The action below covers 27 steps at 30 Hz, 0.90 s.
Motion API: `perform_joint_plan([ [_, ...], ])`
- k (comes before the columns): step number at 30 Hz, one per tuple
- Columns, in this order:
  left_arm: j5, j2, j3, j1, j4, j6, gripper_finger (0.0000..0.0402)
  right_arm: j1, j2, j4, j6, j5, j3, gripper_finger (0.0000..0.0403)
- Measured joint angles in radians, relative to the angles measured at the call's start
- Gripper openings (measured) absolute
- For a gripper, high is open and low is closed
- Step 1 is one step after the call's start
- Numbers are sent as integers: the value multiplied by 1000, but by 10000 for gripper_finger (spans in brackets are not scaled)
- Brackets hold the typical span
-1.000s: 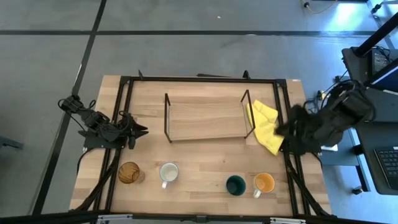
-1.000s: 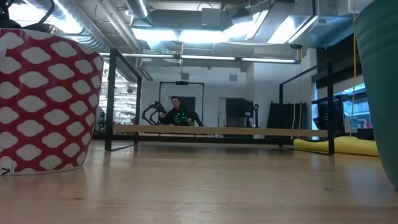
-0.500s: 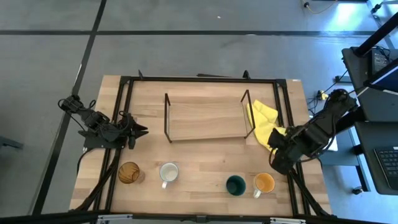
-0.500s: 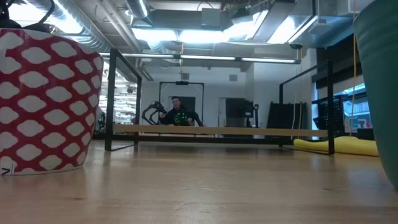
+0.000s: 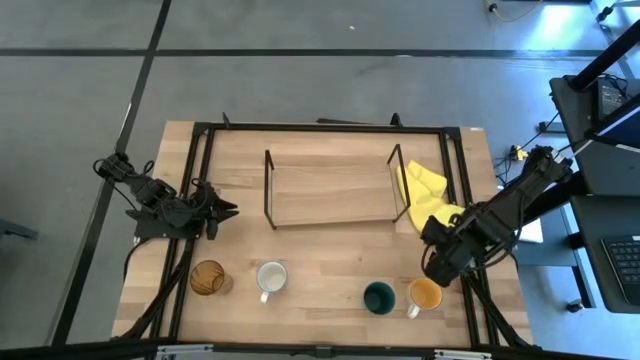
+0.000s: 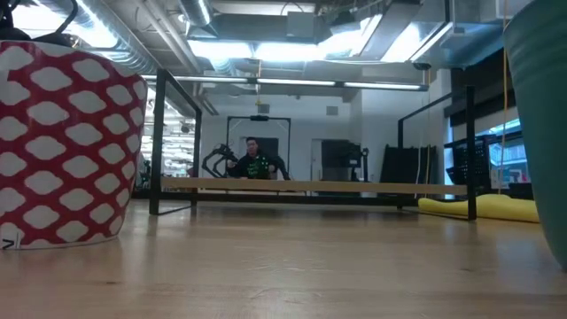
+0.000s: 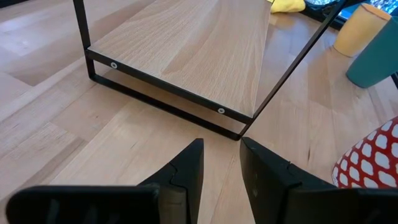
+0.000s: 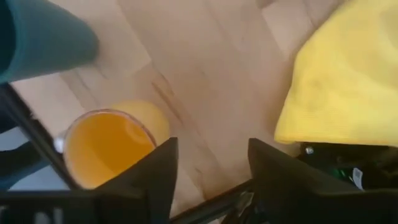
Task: Stack small to large cups/mugs on shelf
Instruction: Put the yellow cup on the shelf
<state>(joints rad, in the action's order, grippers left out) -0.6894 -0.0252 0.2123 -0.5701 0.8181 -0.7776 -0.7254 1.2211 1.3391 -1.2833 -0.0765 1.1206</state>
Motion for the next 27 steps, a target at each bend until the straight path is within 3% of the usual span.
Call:
perform_joint_plan([
  [9, 0, 0, 0, 1, 0, 0, 98, -50, -1, -116, -75, 78, -110, 218],
  [27, 0, 0, 0, 0, 0, 0, 98, -153, 1, -345, -236, 70, -245, 218],
])
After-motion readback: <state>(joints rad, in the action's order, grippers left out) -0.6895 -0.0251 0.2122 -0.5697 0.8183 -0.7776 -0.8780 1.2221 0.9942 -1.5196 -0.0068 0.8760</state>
